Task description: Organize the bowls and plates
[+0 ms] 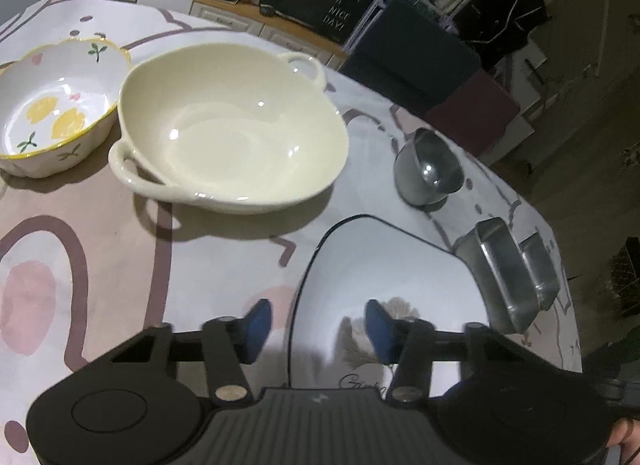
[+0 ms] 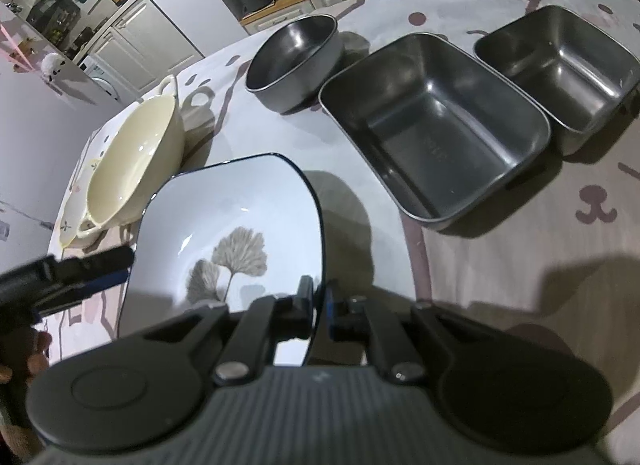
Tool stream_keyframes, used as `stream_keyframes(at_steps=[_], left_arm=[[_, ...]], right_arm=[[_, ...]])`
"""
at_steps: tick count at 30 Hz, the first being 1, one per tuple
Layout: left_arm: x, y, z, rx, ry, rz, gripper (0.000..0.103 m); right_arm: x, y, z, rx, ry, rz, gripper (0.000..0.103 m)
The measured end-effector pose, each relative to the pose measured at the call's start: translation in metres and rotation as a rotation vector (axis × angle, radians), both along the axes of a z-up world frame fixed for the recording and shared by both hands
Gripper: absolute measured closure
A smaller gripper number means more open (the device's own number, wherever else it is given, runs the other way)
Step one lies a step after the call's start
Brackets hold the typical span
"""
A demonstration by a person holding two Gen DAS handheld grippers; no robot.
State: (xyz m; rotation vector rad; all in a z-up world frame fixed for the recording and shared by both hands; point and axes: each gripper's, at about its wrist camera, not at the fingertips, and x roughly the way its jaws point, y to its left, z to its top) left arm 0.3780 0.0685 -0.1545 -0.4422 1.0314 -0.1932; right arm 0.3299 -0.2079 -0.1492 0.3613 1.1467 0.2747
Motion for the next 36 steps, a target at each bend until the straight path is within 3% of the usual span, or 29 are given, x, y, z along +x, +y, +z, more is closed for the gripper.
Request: stream_keyframes(at_steps=[4,15,24,29,36], left_arm=[[0.003,0.000,-0.006,0.002,0.023,-0.003,0.065],[0.008,-0.006,-0.011,0.001,0.040,-0.012,0.073],[0.010,-0.005,-0.021,0.029,0.075,-0.021,0.091],[0.009,-0.005,-0.021,0.035,0.058,-0.055,0.092],[0.001,-0.004,-0.013,0.038,0.042,-0.051,0.092]], right_arm=[[0.000,-0.001,0.000,0.002,0.000,-0.002,0.096],[0.002,-0.004,-0.002,0.015,-0.002,-0.007,0.096],[0.004,-0.004,-0.005,0.028,-0.002,-0.014,0.096],[0.007,-0.005,-0.009,0.054,0.015,-0.022,0.095],[0.004,0.009,-0.005,-0.026,-0.021,0.014,0.093]])
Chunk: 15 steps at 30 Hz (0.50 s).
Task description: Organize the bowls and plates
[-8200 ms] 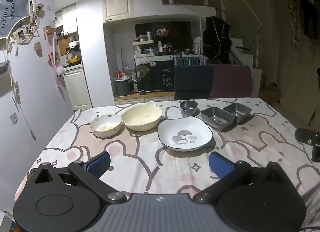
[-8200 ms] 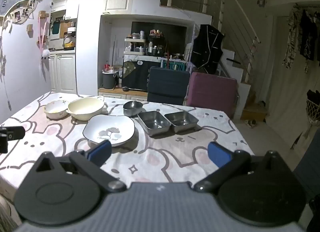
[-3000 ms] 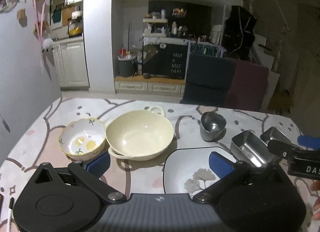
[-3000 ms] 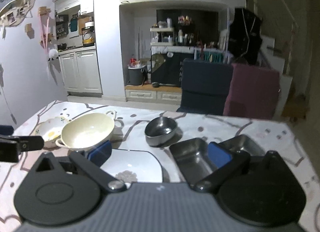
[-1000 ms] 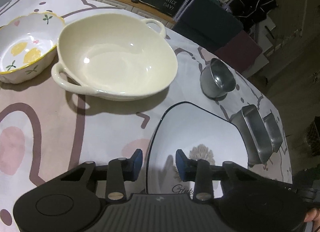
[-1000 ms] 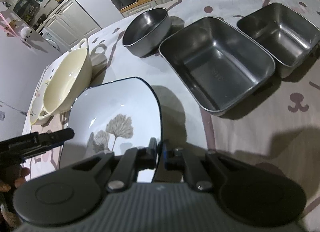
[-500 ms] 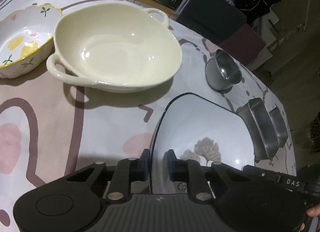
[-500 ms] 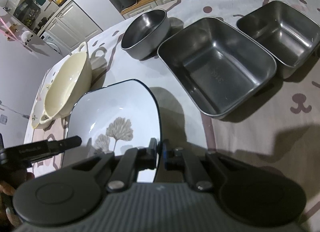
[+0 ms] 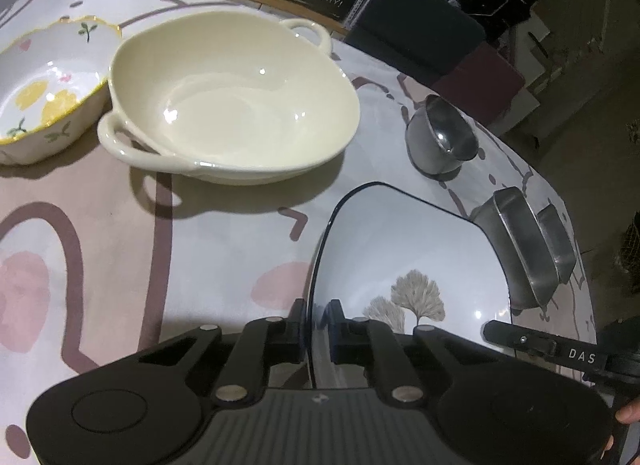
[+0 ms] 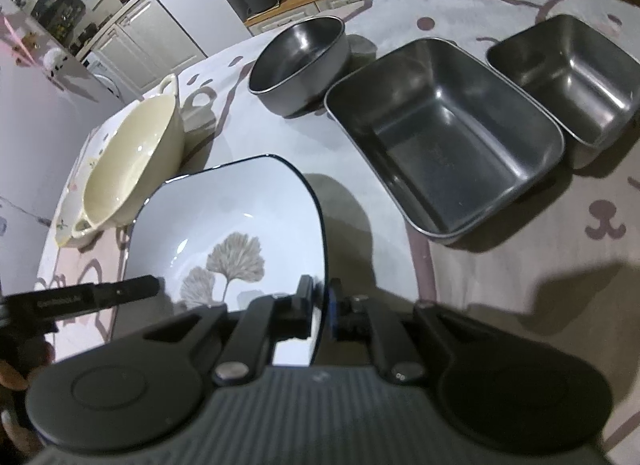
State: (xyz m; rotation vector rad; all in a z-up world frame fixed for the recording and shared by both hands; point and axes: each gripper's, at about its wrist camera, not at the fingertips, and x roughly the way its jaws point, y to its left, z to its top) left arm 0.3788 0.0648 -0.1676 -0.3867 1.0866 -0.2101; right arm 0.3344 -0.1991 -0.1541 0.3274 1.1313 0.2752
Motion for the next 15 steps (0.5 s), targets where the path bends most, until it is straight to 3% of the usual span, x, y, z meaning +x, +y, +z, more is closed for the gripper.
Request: stream_keyframes(at_steps=[5,15], left_arm=[[-0.010,0.009,0.017,-0.035,-0.038,0.010,0.092],[-0.061,0.034,0.049,-0.030,-0.063,0.005,0.092]], right_arm=[[-0.006,0.003,0.012,0.002,-0.016,0.020,0.092],[-0.045,0.019,0.036,0.015,-0.015,0.067,0.091]])
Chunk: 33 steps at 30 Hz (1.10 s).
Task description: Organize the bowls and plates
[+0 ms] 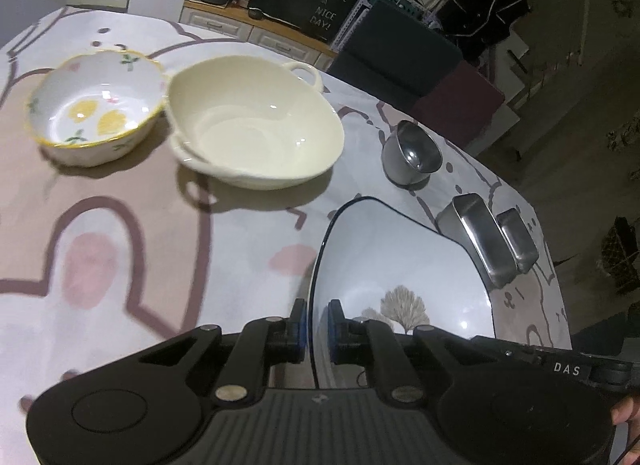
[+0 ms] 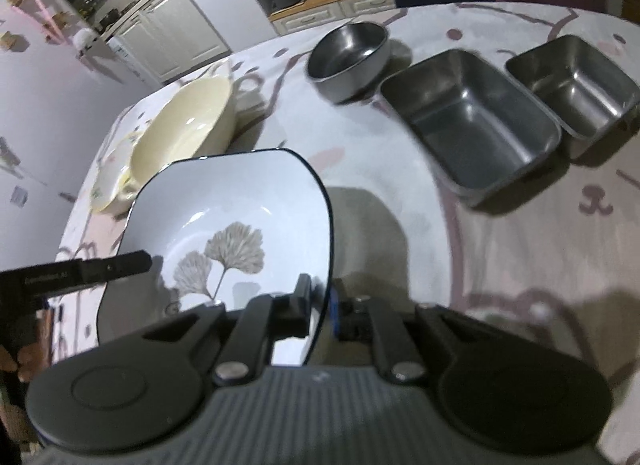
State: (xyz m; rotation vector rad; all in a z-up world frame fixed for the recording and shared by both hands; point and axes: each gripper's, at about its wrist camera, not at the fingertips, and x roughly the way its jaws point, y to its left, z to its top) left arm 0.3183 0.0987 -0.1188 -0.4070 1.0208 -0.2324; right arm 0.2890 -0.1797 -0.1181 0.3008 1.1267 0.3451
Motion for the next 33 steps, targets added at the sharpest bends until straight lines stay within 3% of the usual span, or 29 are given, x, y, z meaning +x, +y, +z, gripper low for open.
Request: stream_keyframes(at_steps=[13,33], left_arm=[[-0.052,0.039,0.000,0.024,0.039,0.023,0.092],[-0.044,0.051,-0.031,0.090,0.162,0.014,0.092]], right_arm=[[-0.050,0.047,0.007,0.020,0.025,0.076,0.091],[-0.045,0.074,-0.019,-0.057,0.105,0.125,0.090]])
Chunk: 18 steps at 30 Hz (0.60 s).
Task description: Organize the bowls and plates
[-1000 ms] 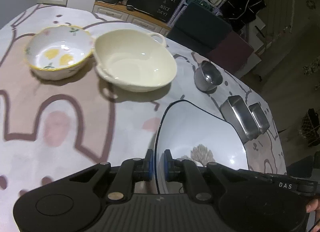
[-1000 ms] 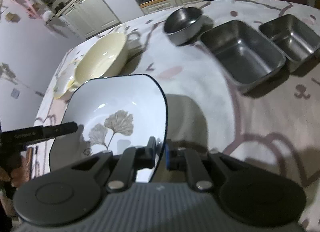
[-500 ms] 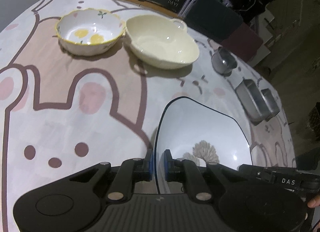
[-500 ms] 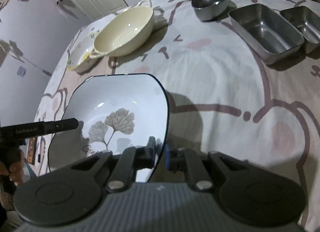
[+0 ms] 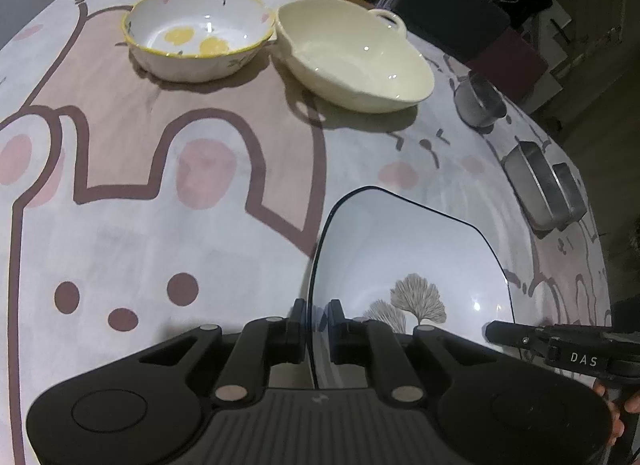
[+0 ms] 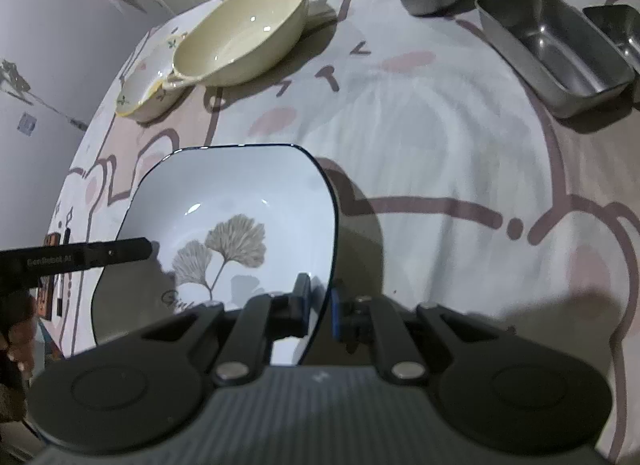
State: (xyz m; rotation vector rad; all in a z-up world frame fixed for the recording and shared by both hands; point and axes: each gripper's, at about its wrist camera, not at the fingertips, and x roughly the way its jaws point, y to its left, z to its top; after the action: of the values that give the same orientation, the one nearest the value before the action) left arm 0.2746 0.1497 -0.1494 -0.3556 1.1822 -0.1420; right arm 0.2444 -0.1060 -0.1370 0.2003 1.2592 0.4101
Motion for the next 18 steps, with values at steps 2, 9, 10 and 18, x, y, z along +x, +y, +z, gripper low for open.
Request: stream_keyframes(at_steps=[2,9,10,18], left_arm=[[0.000,0.001,-0.002,0.010,0.011,-0.003,0.092],[0.001,0.000,-0.005,0.021,0.031,-0.014,0.091],[0.001,-0.001,-0.006,0.024,0.034,-0.017,0.090],[0.003,-0.003,-0.009,0.040,0.052,-0.036,0.089]], right_arm=[[0.002,0.005,-0.003,-0.003,0.007,0.010,0.090],[0.006,0.017,-0.008,-0.027,0.017,0.027,0.090],[0.007,0.018,-0.009,-0.029,0.019,0.029,0.090],[0.010,0.024,-0.013,-0.040,0.032,0.045,0.090]])
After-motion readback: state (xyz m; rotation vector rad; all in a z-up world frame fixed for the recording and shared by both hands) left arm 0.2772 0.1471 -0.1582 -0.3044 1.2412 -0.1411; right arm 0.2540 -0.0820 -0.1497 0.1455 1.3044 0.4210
